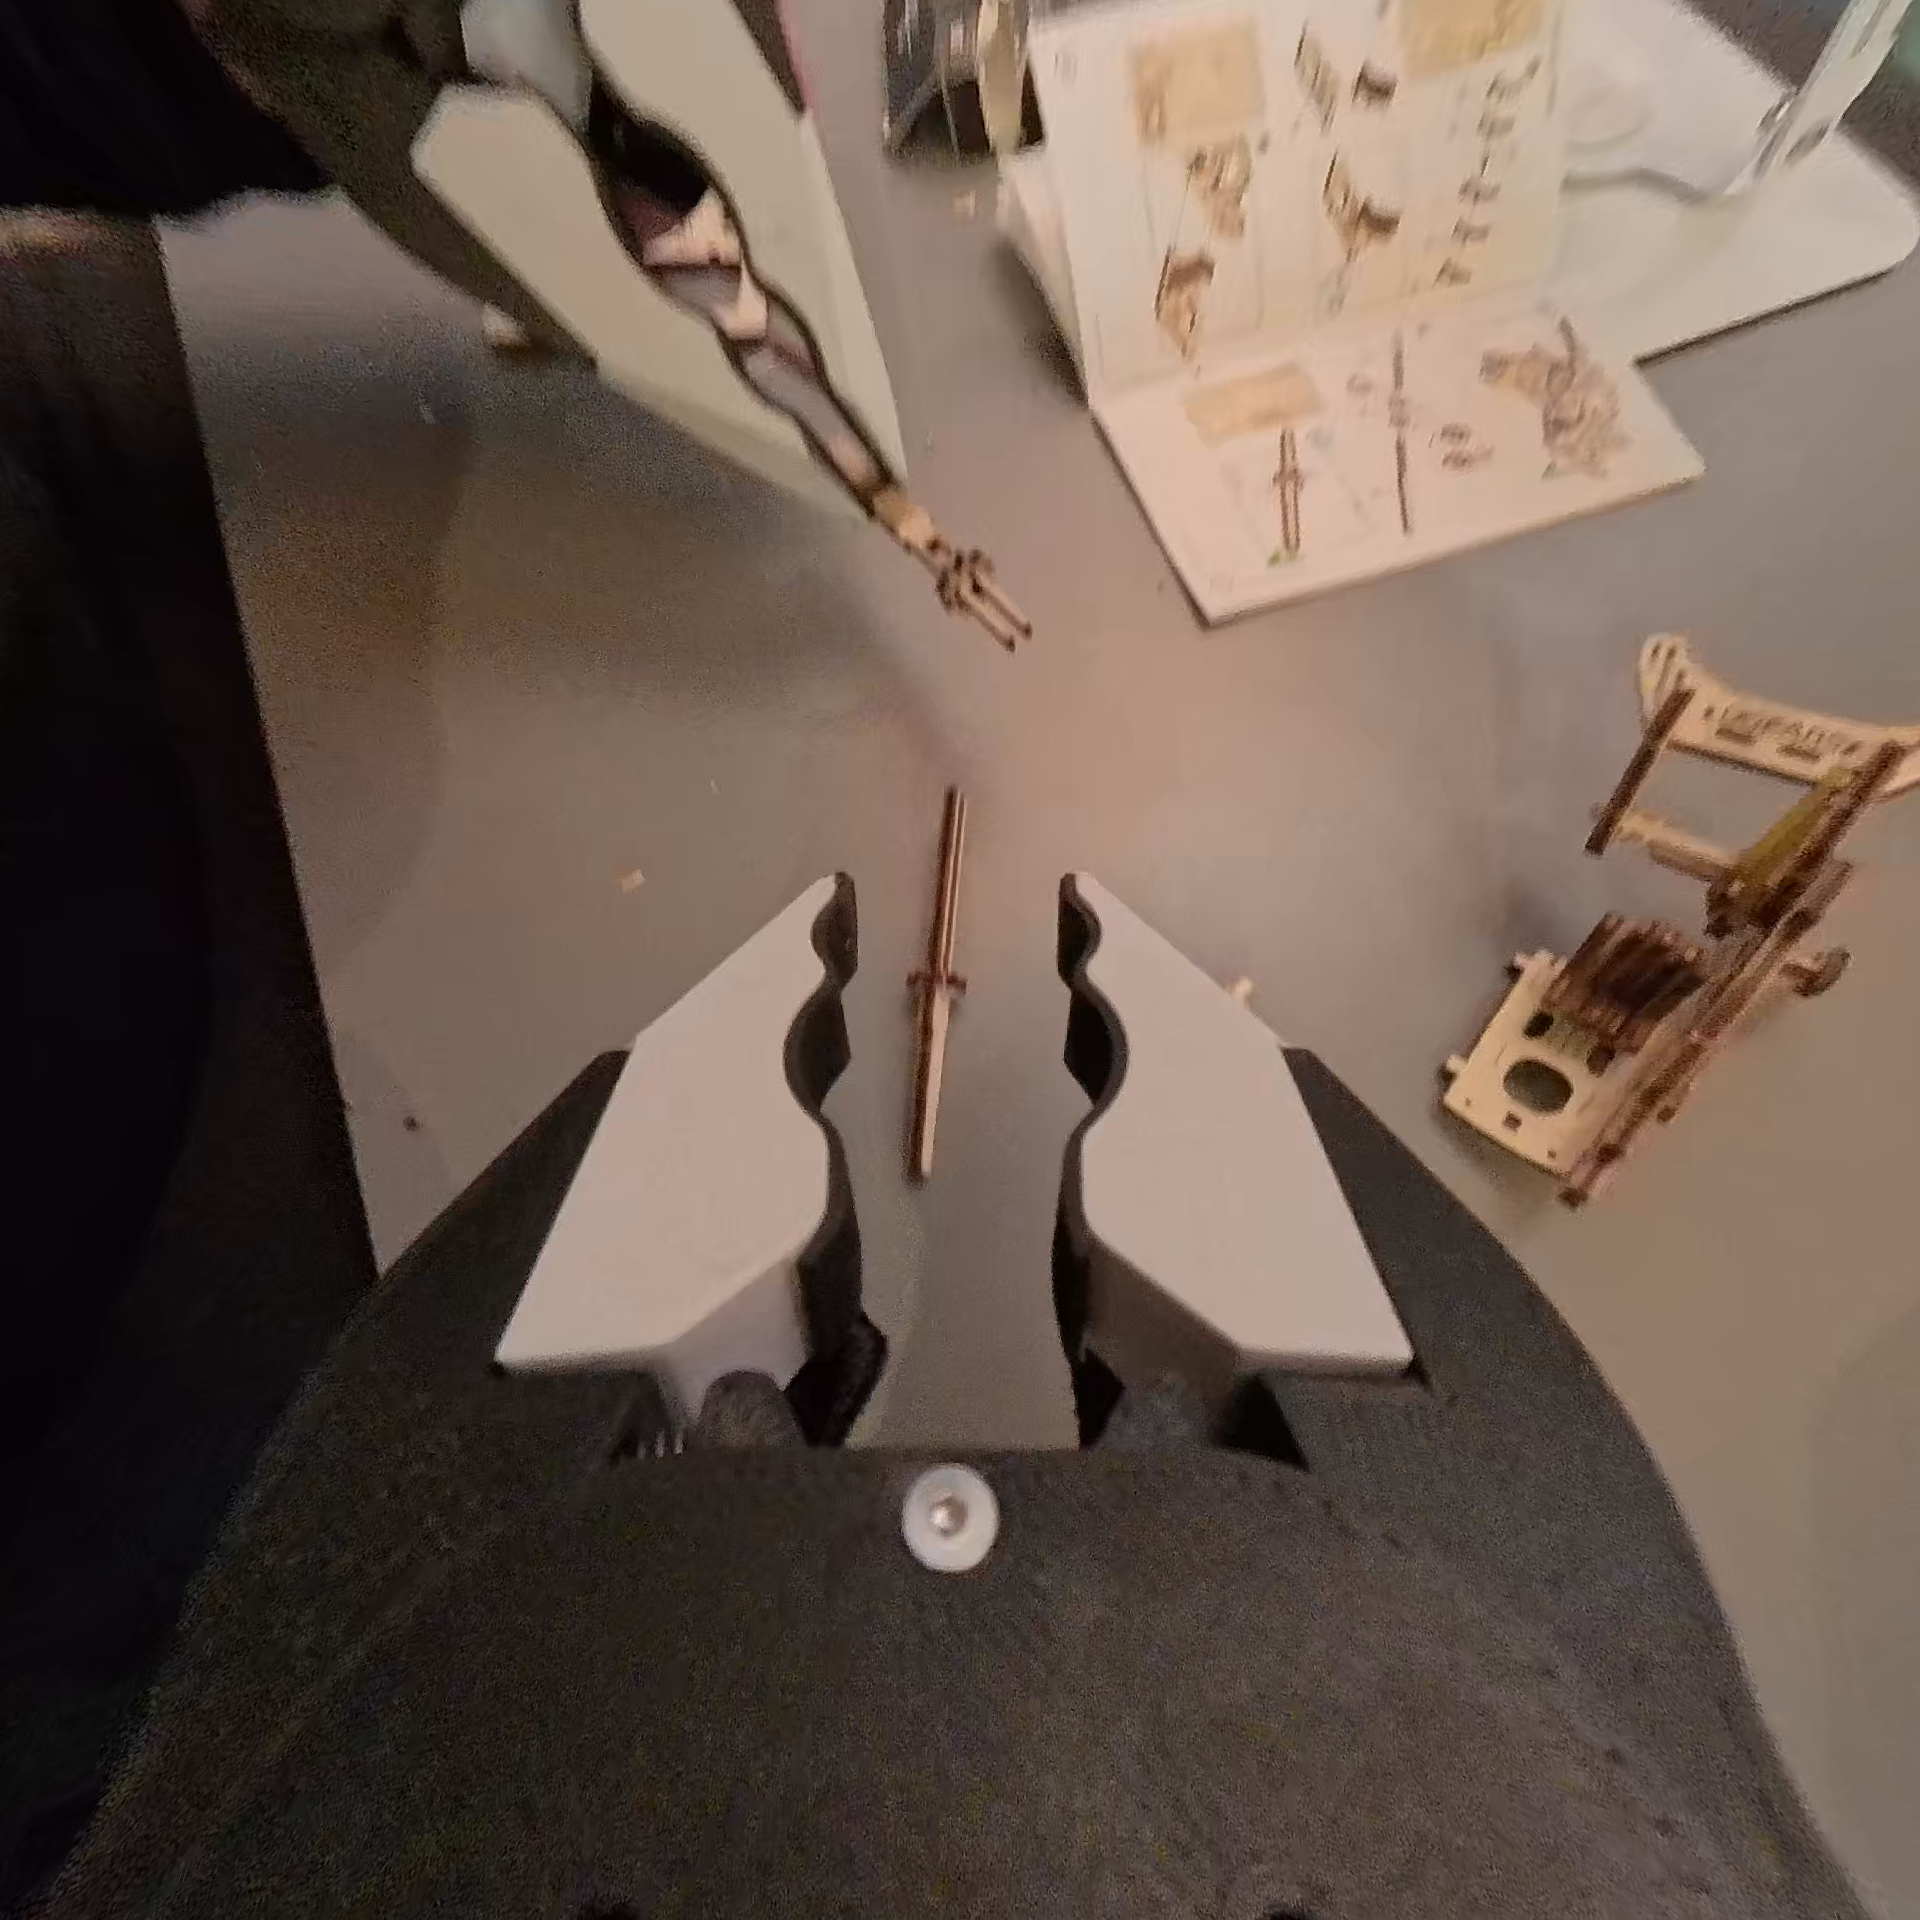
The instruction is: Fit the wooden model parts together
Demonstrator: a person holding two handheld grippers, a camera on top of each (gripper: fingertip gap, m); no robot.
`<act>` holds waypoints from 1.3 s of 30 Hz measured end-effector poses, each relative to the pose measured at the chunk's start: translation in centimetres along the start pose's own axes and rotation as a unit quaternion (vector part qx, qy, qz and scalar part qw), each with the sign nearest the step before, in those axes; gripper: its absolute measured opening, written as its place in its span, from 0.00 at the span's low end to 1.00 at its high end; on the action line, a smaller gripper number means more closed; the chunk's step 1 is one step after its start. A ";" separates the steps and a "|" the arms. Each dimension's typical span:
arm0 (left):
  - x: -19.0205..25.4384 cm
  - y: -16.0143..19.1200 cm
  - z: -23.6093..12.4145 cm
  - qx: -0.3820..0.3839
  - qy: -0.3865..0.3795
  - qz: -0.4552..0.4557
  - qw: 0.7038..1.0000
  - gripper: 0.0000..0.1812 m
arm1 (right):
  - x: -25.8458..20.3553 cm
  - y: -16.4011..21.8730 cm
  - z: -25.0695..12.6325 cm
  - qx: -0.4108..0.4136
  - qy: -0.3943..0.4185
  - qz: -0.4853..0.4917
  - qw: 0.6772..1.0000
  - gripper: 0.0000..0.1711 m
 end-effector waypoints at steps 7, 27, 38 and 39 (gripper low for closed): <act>-0.7 -4.7 -1.3 0.044 -0.069 0.104 0.991 0.03 | 1.6 -4.3 -0.6 0.122 -0.100 0.134 0.978 0.06; -2.7 -7.4 -2.7 0.156 0.029 -0.072 0.985 0.15 | 0.3 -4.8 -3.3 0.162 -0.152 0.039 0.974 0.01; -2.1 -8.3 -1.3 0.225 0.179 -0.246 0.926 0.01 | 0.9 -5.7 -4.5 0.148 -0.039 -0.142 0.978 0.15; -2.2 -8.4 -1.3 0.227 0.185 -0.257 0.921 0.01 | 0.5 -5.6 -4.5 0.128 -0.020 -0.181 0.975 0.16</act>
Point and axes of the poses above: each gripper's, where its closed fingertips meet, z out along the fingers, y out of its underside, x = y × z across the jaws, the point moved 5 cm from there along -z, back along the fingers, and after that the axes turned 6 degrees about z, right-handed, at the moved point
